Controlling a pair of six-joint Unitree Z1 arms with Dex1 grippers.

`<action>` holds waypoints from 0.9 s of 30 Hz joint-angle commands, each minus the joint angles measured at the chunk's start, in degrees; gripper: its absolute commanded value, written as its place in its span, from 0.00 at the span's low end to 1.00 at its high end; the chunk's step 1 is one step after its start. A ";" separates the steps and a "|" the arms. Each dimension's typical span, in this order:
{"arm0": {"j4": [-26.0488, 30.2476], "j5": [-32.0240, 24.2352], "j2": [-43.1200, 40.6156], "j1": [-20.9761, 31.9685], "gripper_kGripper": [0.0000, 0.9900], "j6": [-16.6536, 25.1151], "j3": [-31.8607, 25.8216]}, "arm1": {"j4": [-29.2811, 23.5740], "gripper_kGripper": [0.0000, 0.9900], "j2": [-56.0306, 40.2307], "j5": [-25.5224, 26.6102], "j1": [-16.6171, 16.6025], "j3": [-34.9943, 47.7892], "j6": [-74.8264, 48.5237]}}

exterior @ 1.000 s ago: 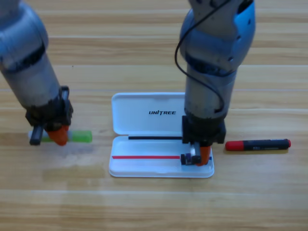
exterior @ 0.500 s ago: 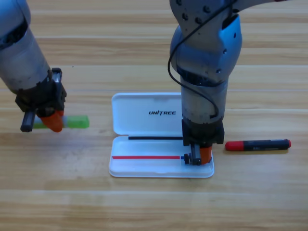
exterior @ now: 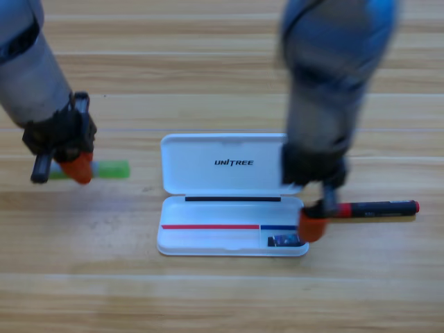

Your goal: Clean up eraser and pencils

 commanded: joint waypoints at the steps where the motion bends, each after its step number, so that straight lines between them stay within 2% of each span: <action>1: 4.54 0.61 1.81 -5.04 0.00 -3.93 -8.16 | 0.07 1.00 -12.01 1.63 -6.85 9.24 -1.24; 6: 7.88 0.44 7.17 -10.93 0.00 -7.88 -16.25 | -1.16 1.00 -9.11 1.46 -13.18 14.25 -7.04; 10: 8.94 -0.09 12.36 -14.09 0.00 -9.99 -20.29 | -9.51 1.00 -7.79 0.67 -17.05 19.35 -9.59; 13: 9.47 -1.06 15.96 -15.50 0.00 -11.05 -22.49 | -15.40 1.00 -6.56 0.75 -18.63 21.64 -11.44; 17: 9.64 -2.20 19.22 -16.29 0.00 -12.10 -23.81 | -17.86 1.00 -3.84 1.98 -19.59 21.55 -16.89; 27: 9.55 -2.99 23.26 -16.90 0.00 -13.51 -24.33 | -17.86 0.93 0.82 4.36 -19.77 20.84 -22.95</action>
